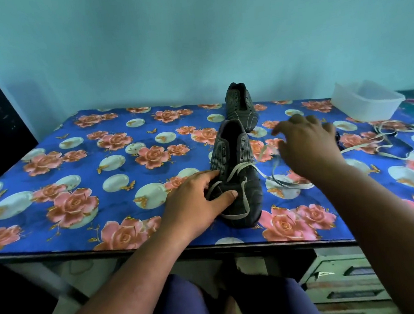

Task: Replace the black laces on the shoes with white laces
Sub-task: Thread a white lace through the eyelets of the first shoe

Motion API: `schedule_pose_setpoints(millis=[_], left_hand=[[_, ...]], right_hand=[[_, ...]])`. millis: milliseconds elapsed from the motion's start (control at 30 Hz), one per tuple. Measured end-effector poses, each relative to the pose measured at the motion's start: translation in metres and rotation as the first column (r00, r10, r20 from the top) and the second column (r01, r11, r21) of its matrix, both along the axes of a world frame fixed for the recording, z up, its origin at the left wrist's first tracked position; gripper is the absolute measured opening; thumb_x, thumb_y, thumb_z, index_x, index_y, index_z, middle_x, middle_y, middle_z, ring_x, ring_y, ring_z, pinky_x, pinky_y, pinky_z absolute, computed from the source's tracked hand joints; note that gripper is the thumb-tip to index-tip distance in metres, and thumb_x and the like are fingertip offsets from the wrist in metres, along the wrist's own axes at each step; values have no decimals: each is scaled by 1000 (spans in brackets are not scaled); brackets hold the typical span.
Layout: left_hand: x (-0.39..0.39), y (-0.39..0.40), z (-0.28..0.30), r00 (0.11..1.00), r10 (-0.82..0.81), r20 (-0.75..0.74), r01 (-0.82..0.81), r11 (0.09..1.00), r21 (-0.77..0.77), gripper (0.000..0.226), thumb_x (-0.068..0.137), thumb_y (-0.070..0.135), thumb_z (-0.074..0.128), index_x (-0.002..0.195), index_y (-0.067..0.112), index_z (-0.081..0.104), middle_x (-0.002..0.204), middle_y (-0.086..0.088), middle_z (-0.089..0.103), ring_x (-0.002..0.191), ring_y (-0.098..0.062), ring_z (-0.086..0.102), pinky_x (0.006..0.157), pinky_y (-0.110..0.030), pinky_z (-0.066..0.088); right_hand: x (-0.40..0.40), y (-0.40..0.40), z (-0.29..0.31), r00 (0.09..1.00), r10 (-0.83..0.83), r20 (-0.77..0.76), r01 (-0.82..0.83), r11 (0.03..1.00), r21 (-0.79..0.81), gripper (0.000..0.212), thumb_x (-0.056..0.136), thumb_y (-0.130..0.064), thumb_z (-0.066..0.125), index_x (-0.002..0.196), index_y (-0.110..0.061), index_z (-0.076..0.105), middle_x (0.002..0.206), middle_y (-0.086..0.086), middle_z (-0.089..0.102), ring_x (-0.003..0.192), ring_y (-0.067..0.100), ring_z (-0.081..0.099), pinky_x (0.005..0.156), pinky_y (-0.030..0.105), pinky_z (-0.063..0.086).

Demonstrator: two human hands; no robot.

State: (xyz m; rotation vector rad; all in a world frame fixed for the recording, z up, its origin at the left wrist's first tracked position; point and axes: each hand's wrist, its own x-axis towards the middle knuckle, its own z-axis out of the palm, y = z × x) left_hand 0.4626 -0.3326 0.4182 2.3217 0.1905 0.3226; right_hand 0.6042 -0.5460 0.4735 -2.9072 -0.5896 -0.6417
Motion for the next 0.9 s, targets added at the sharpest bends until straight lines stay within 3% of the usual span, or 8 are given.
schedule_pose_setpoints(millis=[67, 133, 300, 433, 533, 667, 800, 900], left_hand=[[2, 1, -6, 1000, -7, 7, 8, 998, -62, 80, 68, 83, 57, 135, 40, 58, 125, 17, 66, 109, -7, 66, 100, -45, 52], [2, 2, -13, 1000, -10, 23, 12, 995, -103, 76, 69, 84, 57, 134, 43, 57, 126, 18, 65, 111, -7, 65, 102, -49, 50], [-2, -3, -17, 1000, -10, 22, 11, 998, -69, 86, 71, 85, 44, 146, 44, 47, 153, 15, 47, 141, -7, 42, 120, -51, 28], [-4, -5, -18, 999, -37, 22, 38, 998, -57, 89, 72, 83, 41, 151, 43, 41, 160, 19, 36, 148, 2, 27, 124, -49, 18], [-1, -4, -22, 999, -26, 38, 30, 996, -87, 84, 73, 81, 48, 148, 43, 46, 156, 19, 42, 144, -1, 37, 121, -49, 27], [1, -2, -26, 998, -6, 56, 16, 985, -170, 74, 73, 76, 51, 141, 48, 50, 147, 19, 53, 135, -4, 50, 116, -48, 37], [-3, -5, -23, 998, -1, 62, 12, 984, -177, 78, 78, 82, 40, 143, 43, 54, 154, 20, 46, 144, 5, 35, 122, -44, 28], [-6, -7, -22, 998, -22, 54, 24, 999, -40, 88, 75, 88, 40, 149, 39, 47, 160, 16, 39, 147, 3, 29, 123, -44, 27]], right_hand=[[-20, 17, 8, 956, 289, 46, -292, 955, 57, 26, 99, -33, 57, 122, -34, 69, 117, 0, 63, 114, 31, 54, 93, 47, 37], [-34, 29, 13, 905, 426, -3, -425, 904, -34, 26, 100, -46, 56, 119, -38, 71, 113, -6, 64, 112, 27, 53, 90, 44, 33], [-30, 36, 8, 892, 443, -86, -452, 877, -162, 20, 95, -52, 63, 110, -43, 71, 110, -15, 65, 115, 21, 49, 82, 35, 20], [-21, 34, 9, 852, 507, -135, -519, 851, -79, 8, 93, -45, 67, 97, -39, 69, 95, -21, 56, 107, 16, 49, 82, 33, 21], [-5, 31, 14, 888, 453, -73, -451, 891, 41, 5, 95, -34, 65, 94, -36, 69, 96, -16, 61, 102, 18, 53, 83, 37, 34], [38, 19, 12, 992, 127, -21, -120, 969, 217, 7, 97, -29, 62, 94, -29, 69, 101, 0, 69, 98, 30, 62, 83, 42, 46], [64, 0, 0, 994, -82, -74, 99, 955, 279, 12, 101, -28, 56, 101, -22, 67, 102, 9, 71, 89, 35, 63, 72, 38, 44], [52, -1, -6, 998, -31, -51, 47, 938, 344, 14, 99, -31, 59, 108, -23, 65, 99, 4, 71, 86, 31, 64, 71, 39, 50]])
